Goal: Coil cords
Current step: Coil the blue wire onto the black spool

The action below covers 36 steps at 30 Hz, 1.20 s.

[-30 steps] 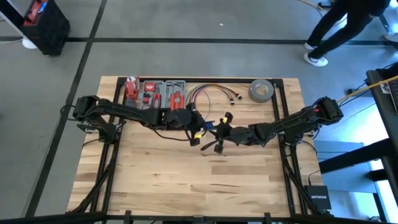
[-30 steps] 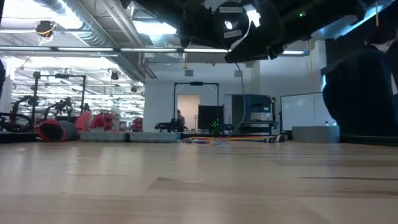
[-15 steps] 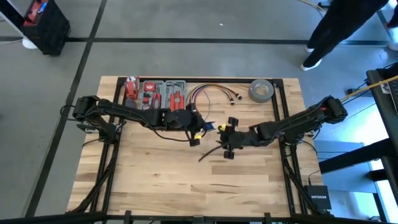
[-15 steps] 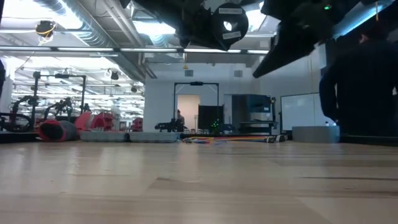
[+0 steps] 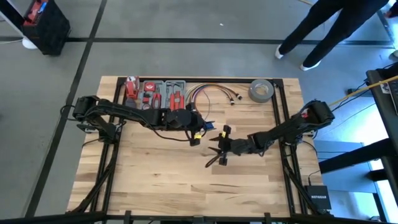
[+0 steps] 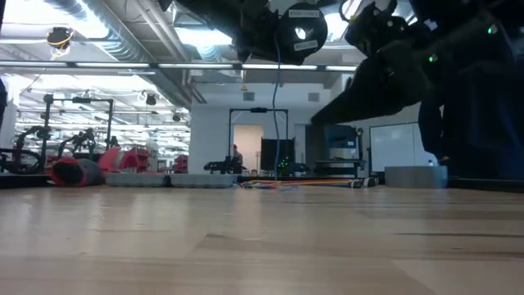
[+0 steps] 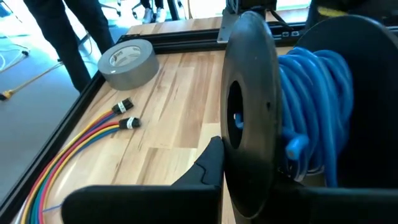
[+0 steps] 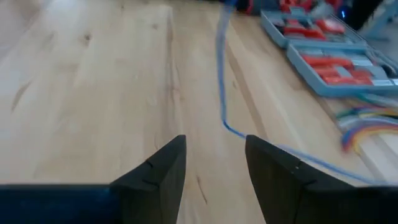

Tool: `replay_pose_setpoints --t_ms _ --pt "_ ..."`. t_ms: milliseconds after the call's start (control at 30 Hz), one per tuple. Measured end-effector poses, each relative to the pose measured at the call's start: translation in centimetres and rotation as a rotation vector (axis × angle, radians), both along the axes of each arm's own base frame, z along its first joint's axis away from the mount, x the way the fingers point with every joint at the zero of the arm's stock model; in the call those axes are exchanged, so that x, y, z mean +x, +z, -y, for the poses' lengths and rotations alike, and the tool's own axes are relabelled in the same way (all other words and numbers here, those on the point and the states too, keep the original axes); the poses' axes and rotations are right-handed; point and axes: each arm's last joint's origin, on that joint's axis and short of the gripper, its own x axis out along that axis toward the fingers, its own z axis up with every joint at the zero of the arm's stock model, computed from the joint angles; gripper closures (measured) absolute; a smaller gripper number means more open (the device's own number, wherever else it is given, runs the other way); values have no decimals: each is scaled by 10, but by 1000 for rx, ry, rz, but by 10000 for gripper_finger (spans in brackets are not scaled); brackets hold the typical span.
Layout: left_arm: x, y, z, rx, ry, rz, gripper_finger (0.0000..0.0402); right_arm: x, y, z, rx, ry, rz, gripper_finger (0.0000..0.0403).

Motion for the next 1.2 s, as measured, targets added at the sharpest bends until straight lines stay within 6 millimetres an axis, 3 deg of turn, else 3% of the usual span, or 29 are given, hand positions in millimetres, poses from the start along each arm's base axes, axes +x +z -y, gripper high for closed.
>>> replay_pose_setpoints --t_ms 300,633,933,1100,1200 --pt "0 0 0 0 0 1 402 22 -18 -3 -95 -63 69 233" --pt "0 0 0 -1 0 1 402 40 -29 14 -88 -66 34 235" --pt "0 0 0 3 -3 7 402 42 -28 14 -69 -20 55 317" --pt "0 0 0 4 -2 7 402 42 -29 16 -79 -22 43 382" --pt "0 0 0 5 -3 6 402 41 -29 16 -102 -38 34 394"
